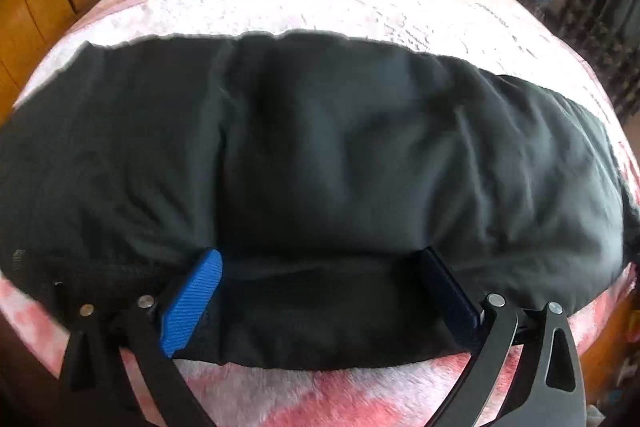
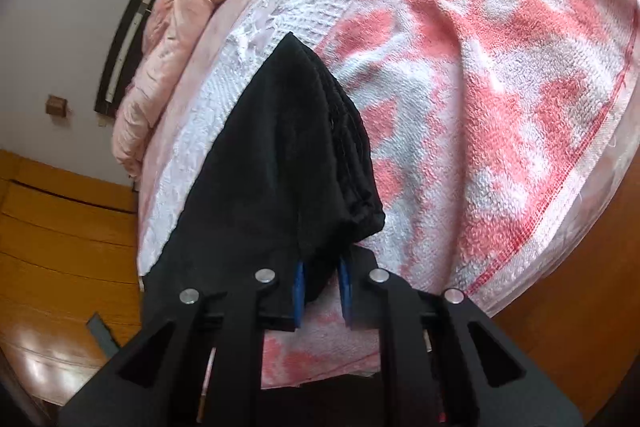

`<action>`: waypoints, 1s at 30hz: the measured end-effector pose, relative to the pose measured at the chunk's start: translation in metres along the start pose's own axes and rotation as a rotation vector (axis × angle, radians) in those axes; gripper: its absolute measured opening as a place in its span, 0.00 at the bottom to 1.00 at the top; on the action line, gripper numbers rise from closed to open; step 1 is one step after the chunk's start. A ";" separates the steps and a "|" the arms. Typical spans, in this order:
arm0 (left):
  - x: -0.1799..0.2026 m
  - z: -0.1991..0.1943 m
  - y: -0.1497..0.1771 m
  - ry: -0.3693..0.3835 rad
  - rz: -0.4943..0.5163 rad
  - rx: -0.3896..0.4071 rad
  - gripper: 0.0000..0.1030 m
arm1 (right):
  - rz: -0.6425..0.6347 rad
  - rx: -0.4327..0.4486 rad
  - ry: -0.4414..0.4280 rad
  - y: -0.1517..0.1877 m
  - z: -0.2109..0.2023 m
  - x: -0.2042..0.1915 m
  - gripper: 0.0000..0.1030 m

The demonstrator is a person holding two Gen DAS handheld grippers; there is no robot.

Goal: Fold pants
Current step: 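Grasp the pant leg end with the right gripper and lift it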

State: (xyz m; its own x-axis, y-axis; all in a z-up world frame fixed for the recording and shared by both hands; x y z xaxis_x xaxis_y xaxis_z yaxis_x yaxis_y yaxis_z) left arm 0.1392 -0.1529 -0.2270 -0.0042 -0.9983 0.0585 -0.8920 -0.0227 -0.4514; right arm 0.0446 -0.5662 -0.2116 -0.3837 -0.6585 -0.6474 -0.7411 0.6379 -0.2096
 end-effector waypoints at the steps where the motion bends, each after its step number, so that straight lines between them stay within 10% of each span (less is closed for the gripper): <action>1: 0.000 -0.004 -0.001 0.008 0.007 0.003 0.95 | 0.006 -0.007 0.012 -0.001 0.006 -0.001 0.13; 16: -0.095 -0.053 0.015 -0.064 -0.113 0.052 0.96 | -0.277 0.144 0.002 0.003 -0.040 -0.136 0.14; 30: -0.190 -0.103 0.016 -0.079 -0.266 0.176 0.96 | -0.737 0.124 -0.089 0.094 -0.026 -0.329 0.15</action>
State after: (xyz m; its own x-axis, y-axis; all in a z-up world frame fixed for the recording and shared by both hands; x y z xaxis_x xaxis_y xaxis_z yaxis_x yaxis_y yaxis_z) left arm 0.0791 0.0416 -0.1533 0.2596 -0.9570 0.1294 -0.7650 -0.2856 -0.5772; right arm 0.0864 -0.3000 0.0009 0.2374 -0.9010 -0.3631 -0.7195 0.0881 -0.6889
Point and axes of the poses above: each gripper's, at about its wrist camera, not at the fingertips, and z roughly the way its jaws point, x to its right, y to its underside, the point moved 7 cm from there along z, roughly the way its jaws point
